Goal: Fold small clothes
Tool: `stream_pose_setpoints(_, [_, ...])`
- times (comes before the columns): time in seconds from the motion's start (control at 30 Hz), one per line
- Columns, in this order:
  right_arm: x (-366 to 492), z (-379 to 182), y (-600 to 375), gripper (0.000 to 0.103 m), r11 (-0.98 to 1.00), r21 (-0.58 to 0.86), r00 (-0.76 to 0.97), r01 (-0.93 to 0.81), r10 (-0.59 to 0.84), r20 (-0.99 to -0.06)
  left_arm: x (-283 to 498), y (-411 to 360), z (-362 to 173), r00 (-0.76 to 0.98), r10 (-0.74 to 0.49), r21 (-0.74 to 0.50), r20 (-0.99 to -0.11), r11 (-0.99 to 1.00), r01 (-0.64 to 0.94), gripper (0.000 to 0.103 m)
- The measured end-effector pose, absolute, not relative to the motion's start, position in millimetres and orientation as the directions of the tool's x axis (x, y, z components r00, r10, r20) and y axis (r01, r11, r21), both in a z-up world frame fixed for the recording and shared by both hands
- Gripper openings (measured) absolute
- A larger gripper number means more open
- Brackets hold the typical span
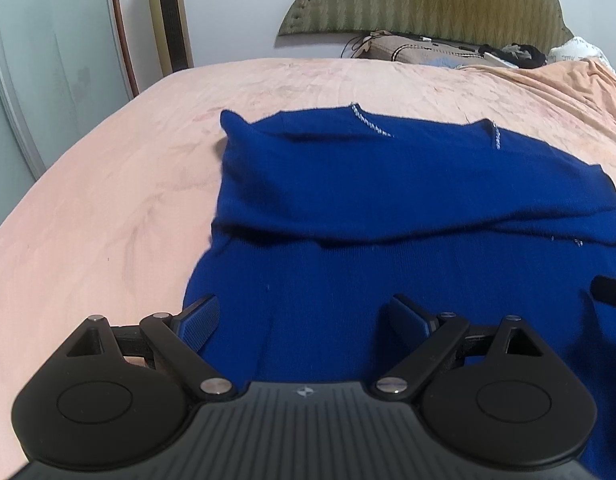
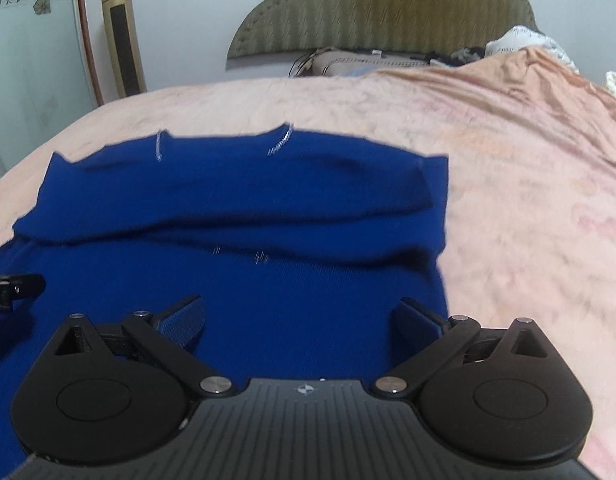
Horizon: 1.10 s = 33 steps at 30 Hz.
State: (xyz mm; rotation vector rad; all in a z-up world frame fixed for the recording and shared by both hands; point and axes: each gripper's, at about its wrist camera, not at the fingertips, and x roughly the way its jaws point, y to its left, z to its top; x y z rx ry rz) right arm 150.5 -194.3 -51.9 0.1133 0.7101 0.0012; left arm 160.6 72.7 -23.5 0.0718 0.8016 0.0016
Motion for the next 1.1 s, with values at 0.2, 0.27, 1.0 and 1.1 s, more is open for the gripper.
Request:
stream_pose_setpoints(0.2, [141, -60, -185, 0.103, 0.996, 0.072, 0.763, 0.045, 0.012, -0.647, 149, 74, -28, 0.699, 0.028, 0.047, -0.714, 0.999, 0.009, 0.093])
stream_pose_setpoints(0.27, [141, -61, -183, 0.103, 0.997, 0.064, 0.762, 0.044, 0.008, -0.647, 146, 73, -28, 0.704, 0.034, 0.055, -0.709, 0.998, 0.008, 0.093])
stream_pose_setpoints(1.0, [109, -58, -173, 0.103, 0.999, 0.039, 0.762, 0.037, -0.003, -0.648, 106, 68, -26, 0.695, 0.017, 0.030, -0.719, 1.000, 0.008, 0.093])
stream_pose_setpoints(1.1, [105, -60, -172, 0.103, 0.999, 0.039, 0.765, 0.033, 0.000, -0.644, 101, 66, -27, 0.699, 0.022, 0.036, -0.715, 0.999, 0.006, 0.093])
